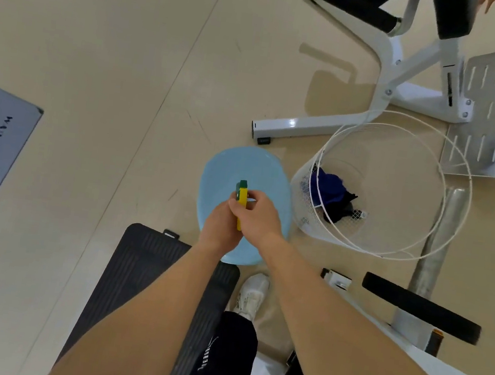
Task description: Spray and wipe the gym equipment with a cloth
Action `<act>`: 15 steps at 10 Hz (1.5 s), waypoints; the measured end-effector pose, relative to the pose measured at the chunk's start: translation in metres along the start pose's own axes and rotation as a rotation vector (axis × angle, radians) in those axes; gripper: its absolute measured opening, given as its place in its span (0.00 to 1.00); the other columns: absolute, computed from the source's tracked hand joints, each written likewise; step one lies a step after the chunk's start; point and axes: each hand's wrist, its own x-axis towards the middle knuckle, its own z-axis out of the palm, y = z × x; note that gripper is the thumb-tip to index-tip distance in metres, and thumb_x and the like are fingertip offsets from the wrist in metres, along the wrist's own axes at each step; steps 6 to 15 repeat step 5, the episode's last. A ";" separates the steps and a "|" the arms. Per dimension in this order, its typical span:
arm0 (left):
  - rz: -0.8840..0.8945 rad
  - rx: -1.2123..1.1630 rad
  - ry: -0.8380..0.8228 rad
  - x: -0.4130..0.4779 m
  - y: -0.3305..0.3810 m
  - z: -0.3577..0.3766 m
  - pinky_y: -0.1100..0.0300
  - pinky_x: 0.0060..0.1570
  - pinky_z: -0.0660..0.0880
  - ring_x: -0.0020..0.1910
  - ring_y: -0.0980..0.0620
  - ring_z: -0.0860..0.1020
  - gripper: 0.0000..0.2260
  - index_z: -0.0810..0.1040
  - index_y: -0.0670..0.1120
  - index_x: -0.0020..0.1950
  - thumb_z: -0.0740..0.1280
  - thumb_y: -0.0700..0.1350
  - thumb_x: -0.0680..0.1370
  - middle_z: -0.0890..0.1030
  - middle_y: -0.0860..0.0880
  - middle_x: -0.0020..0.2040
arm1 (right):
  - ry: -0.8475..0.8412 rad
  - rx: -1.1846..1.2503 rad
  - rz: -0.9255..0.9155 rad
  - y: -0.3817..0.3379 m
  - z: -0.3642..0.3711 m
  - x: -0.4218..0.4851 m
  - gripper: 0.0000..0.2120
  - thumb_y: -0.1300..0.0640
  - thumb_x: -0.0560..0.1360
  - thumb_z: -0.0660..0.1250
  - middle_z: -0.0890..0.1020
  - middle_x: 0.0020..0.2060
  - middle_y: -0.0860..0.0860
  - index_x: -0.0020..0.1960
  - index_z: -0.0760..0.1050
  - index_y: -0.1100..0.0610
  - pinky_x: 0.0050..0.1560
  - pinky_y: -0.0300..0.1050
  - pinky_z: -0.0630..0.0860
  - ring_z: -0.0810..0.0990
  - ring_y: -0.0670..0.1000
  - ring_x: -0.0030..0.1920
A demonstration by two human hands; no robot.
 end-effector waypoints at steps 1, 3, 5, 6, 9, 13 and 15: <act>0.017 0.014 0.028 0.002 -0.008 0.003 0.58 0.46 0.73 0.51 0.49 0.81 0.10 0.78 0.45 0.62 0.66 0.42 0.81 0.82 0.48 0.53 | 0.029 0.012 0.002 0.003 0.008 0.002 0.17 0.44 0.77 0.68 0.80 0.48 0.41 0.63 0.74 0.48 0.54 0.44 0.76 0.80 0.47 0.53; 0.015 0.020 0.009 -0.010 -0.022 -0.003 0.51 0.55 0.79 0.55 0.46 0.81 0.11 0.79 0.42 0.63 0.66 0.39 0.81 0.82 0.44 0.57 | -0.065 -0.109 -0.003 0.003 0.020 -0.006 0.22 0.44 0.75 0.69 0.80 0.55 0.46 0.67 0.72 0.49 0.54 0.45 0.75 0.79 0.49 0.54; -0.154 -0.063 -0.045 -0.035 -0.024 -0.009 0.46 0.56 0.77 0.57 0.42 0.80 0.14 0.74 0.43 0.64 0.64 0.46 0.80 0.81 0.44 0.58 | 0.045 -0.223 -0.003 0.008 0.014 -0.037 0.30 0.47 0.76 0.67 0.73 0.69 0.53 0.76 0.64 0.52 0.63 0.49 0.72 0.73 0.56 0.67; -0.154 -0.063 -0.045 -0.035 -0.024 -0.009 0.46 0.56 0.77 0.57 0.42 0.80 0.14 0.74 0.43 0.64 0.64 0.46 0.80 0.81 0.44 0.58 | 0.045 -0.223 -0.003 0.008 0.014 -0.037 0.30 0.47 0.76 0.67 0.73 0.69 0.53 0.76 0.64 0.52 0.63 0.49 0.72 0.73 0.56 0.67; -0.154 -0.063 -0.045 -0.035 -0.024 -0.009 0.46 0.56 0.77 0.57 0.42 0.80 0.14 0.74 0.43 0.64 0.64 0.46 0.80 0.81 0.44 0.58 | 0.045 -0.223 -0.003 0.008 0.014 -0.037 0.30 0.47 0.76 0.67 0.73 0.69 0.53 0.76 0.64 0.52 0.63 0.49 0.72 0.73 0.56 0.67; -0.154 -0.063 -0.045 -0.035 -0.024 -0.009 0.46 0.56 0.77 0.57 0.42 0.80 0.14 0.74 0.43 0.64 0.64 0.46 0.80 0.81 0.44 0.58 | 0.045 -0.223 -0.003 0.008 0.014 -0.037 0.30 0.47 0.76 0.67 0.73 0.69 0.53 0.76 0.64 0.52 0.63 0.49 0.72 0.73 0.56 0.67; -0.154 -0.063 -0.045 -0.035 -0.024 -0.009 0.46 0.56 0.77 0.57 0.42 0.80 0.14 0.74 0.43 0.64 0.64 0.46 0.80 0.81 0.44 0.58 | 0.045 -0.223 -0.003 0.008 0.014 -0.037 0.30 0.47 0.76 0.67 0.73 0.69 0.53 0.76 0.64 0.52 0.63 0.49 0.72 0.73 0.56 0.67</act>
